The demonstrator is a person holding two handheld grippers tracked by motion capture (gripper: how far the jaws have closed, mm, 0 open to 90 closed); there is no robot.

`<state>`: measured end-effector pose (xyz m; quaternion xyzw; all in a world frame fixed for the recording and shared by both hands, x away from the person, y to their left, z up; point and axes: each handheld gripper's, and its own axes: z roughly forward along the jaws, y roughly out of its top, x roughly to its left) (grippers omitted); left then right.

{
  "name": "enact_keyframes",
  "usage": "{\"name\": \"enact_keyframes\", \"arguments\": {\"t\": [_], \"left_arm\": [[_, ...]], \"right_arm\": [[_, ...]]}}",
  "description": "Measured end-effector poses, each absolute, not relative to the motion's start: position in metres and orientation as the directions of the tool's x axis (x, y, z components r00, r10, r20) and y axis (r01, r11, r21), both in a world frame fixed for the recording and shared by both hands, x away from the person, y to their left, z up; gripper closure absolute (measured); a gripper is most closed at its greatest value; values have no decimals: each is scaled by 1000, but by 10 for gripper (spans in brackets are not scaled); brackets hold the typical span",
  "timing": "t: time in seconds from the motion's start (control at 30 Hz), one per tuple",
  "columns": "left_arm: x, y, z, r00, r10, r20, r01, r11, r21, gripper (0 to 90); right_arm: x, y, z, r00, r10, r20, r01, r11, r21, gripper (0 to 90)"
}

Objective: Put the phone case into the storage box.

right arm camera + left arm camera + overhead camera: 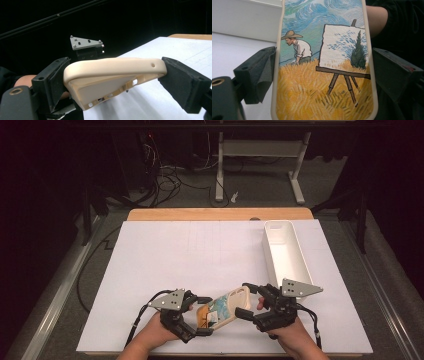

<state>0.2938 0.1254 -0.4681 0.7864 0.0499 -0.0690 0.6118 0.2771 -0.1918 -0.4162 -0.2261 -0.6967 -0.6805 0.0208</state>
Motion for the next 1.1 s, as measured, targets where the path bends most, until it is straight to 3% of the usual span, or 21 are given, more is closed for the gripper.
{"name": "enact_keyframes", "arguments": {"t": [1.1], "left_arm": [[291, 121, -468, 986, 23, -166, 166, -270, 948, 99]], "right_arm": [[277, -191, -417, -891, 294, 347, 352, -35, 935, 131]]}}
